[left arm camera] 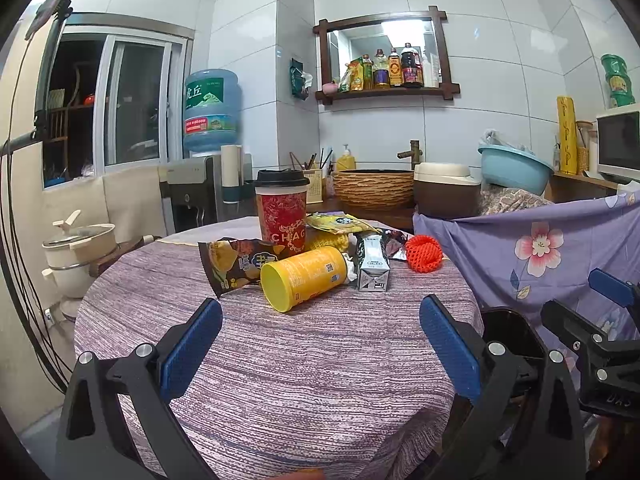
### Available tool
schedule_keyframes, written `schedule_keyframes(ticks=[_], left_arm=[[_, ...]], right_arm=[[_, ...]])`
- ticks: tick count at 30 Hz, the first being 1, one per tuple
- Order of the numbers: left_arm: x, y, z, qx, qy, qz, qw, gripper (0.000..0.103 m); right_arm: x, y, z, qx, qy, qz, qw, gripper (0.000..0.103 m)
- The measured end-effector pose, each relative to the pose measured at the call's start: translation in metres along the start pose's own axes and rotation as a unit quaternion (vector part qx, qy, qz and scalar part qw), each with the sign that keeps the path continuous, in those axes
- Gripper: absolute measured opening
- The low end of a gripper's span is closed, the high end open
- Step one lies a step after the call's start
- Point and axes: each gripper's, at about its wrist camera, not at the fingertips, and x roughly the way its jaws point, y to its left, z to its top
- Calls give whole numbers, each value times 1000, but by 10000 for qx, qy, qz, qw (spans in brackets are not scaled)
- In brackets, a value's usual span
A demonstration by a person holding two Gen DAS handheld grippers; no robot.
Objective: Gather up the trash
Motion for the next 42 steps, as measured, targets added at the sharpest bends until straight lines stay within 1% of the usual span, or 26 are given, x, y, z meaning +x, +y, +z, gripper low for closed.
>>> schedule_keyframes(ticks=[10, 11, 42], left_arm=[[1, -1, 1, 0, 11, 4, 10000, 98], [6, 1, 2, -2, 20, 6, 10000, 98], [14, 1, -4, 17, 116, -9, 9999, 98]], right_arm=[[6, 6, -6, -3, 28, 27, 10000, 98], [6, 6, -7, -3, 27, 29, 10000, 98], [13, 5, -8, 8, 125, 55, 9999, 98]])
